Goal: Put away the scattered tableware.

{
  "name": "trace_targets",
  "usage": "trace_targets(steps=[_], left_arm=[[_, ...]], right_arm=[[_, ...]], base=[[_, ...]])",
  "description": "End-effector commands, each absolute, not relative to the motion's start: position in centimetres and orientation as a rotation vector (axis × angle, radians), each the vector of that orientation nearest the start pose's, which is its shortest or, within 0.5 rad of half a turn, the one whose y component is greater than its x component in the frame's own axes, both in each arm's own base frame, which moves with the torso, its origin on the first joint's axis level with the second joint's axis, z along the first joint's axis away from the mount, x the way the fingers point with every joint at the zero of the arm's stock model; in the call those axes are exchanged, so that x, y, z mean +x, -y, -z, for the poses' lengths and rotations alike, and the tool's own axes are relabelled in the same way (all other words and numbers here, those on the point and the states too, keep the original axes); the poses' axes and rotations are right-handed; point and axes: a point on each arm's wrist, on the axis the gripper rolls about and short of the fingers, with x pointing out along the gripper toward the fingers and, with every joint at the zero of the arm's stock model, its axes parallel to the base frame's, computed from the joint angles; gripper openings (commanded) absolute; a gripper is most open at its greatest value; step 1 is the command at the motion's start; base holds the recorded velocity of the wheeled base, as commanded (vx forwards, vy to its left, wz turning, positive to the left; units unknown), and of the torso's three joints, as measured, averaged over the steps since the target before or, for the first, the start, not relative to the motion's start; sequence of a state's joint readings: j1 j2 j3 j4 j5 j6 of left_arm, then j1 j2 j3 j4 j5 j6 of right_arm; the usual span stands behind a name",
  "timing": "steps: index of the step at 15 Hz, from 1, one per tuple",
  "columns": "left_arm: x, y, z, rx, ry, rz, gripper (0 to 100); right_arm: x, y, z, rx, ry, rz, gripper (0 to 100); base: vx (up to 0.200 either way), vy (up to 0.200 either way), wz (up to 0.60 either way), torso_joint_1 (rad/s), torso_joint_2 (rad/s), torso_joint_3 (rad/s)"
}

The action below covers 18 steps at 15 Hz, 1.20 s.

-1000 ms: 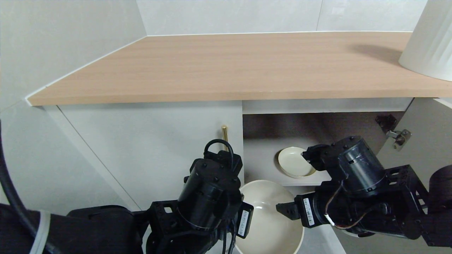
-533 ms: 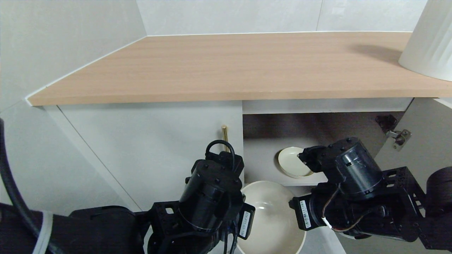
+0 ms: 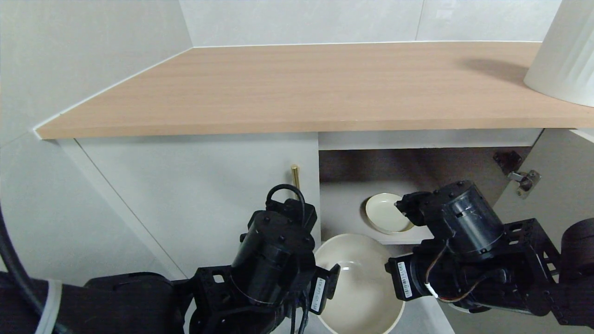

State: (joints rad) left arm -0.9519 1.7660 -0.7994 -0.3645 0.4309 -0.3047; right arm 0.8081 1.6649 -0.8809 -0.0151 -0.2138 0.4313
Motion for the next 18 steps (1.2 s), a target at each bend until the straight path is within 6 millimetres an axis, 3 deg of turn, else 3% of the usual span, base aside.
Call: trace_targets(steps=[1, 3, 5, 9, 10, 12, 18], left_arm=[[18.1, 23.6, -14.6, 0.072, -0.507, 0.416, 100], [18.3, 22.7, -15.7, 0.044, -0.481, 0.396, 100], [18.8, 22.2, -15.9, 0.033, -0.474, 0.376, 100], [18.8, 22.0, -16.2, 0.026, -0.469, 0.373, 100], [18.7, 22.0, -16.2, 0.025, -0.468, 0.373, 100], [18.7, 22.0, -16.2, 0.025, -0.468, 0.373, 100], [18.7, 22.0, -16.2, 0.025, -0.468, 0.373, 100]], right_arm=[[19.6, -19.6, -15.5, 0.018, -0.788, -0.394, 0], [20.1, -18.3, -14.6, 0.018, -0.776, -0.308, 0], [21.7, -16.4, -12.5, 0.107, -0.657, -0.257, 0], [23.4, -16.4, -9.0, 0.138, -0.439, -0.282, 0], [23.5, -16.4, -8.9, 0.138, -0.439, -0.281, 0], [25.9, -15.2, -8.7, 0.16, -0.418, -0.198, 0], [29.7, -13.1, -9.7, 0.225, -0.339, -0.058, 0]], base=[[0.0, 0.0, 0.0, 0.0, 0.0, 0.0], [0.0, 0.0, 0.0, 0.0, 0.0, 0.0], [0.0, 0.0, 0.0, 0.0, 0.0, 0.0], [0.0, 0.0, 0.0, 0.0, 0.0, 0.0], [0.0, 0.0, 0.0, 0.0, 0.0, 0.0], [0.0, 0.0, 0.0, 0.0, 0.0, 0.0], [0.0, 0.0, 0.0, 0.0, 0.0, 0.0]])
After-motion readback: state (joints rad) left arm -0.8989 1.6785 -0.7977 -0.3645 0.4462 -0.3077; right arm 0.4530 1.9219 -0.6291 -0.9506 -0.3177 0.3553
